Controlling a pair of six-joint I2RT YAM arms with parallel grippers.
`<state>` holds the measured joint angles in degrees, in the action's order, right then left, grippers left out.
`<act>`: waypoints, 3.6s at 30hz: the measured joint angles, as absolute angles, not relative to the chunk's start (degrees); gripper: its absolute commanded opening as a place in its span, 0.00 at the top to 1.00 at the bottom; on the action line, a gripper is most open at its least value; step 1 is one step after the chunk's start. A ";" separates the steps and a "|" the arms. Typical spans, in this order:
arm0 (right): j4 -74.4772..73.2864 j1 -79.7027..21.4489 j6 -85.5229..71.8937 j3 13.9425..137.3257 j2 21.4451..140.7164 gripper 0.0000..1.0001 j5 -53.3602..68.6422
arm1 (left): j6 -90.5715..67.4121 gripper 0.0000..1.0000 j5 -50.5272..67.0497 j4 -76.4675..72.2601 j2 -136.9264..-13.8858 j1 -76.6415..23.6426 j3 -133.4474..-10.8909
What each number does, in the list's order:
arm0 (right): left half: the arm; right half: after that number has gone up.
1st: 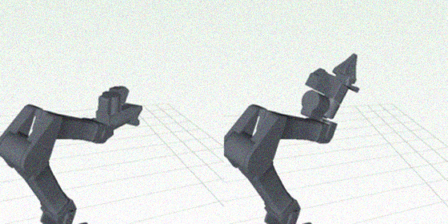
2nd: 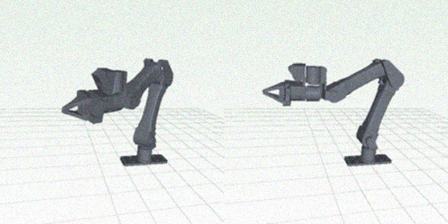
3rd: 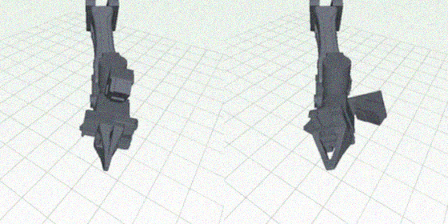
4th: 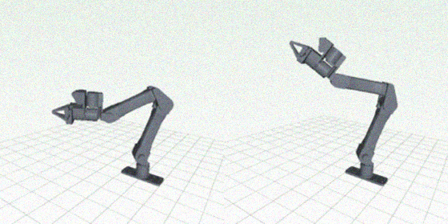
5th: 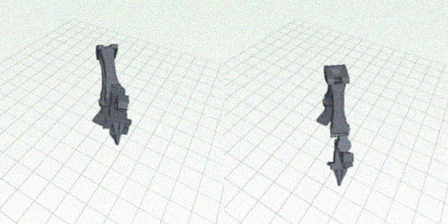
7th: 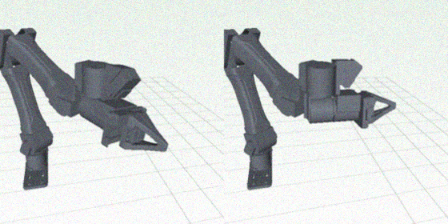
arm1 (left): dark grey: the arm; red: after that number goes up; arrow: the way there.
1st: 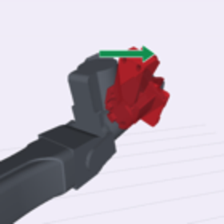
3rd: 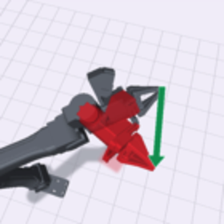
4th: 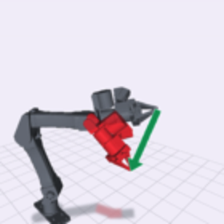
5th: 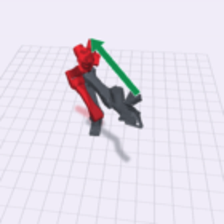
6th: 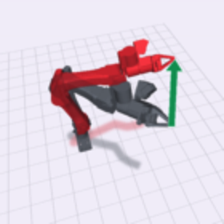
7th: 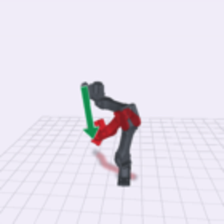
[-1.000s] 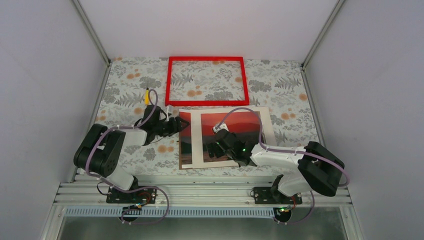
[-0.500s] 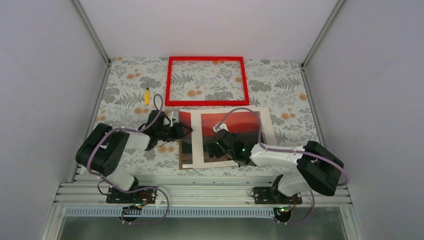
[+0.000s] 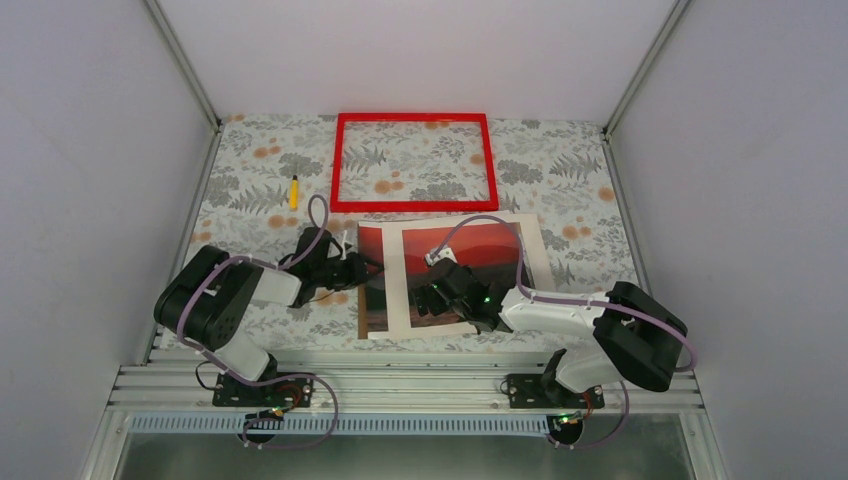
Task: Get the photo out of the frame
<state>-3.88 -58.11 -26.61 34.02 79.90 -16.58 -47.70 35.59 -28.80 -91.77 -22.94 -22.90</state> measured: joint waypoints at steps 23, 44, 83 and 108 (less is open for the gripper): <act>-3.95 -58.11 -26.63 34.02 79.88 0.00 -16.60 | -44.01 0.98 30.68 -17.47 -81.97 -24.01 -24.32; -4.67 -58.11 -26.63 32.58 72.82 0.00 -16.62 | -35.07 0.98 9.15 31.05 -59.66 -22.94 -38.68; -4.78 -58.11 -27.05 30.02 67.83 0.00 -17.54 | -26.72 0.97 -15.16 77.12 -60.99 -21.26 -92.51; -13.82 -58.11 -35.14 29.19 49.43 0.00 -29.23 | -30.41 0.98 11.62 46.98 -75.66 -27.55 -100.05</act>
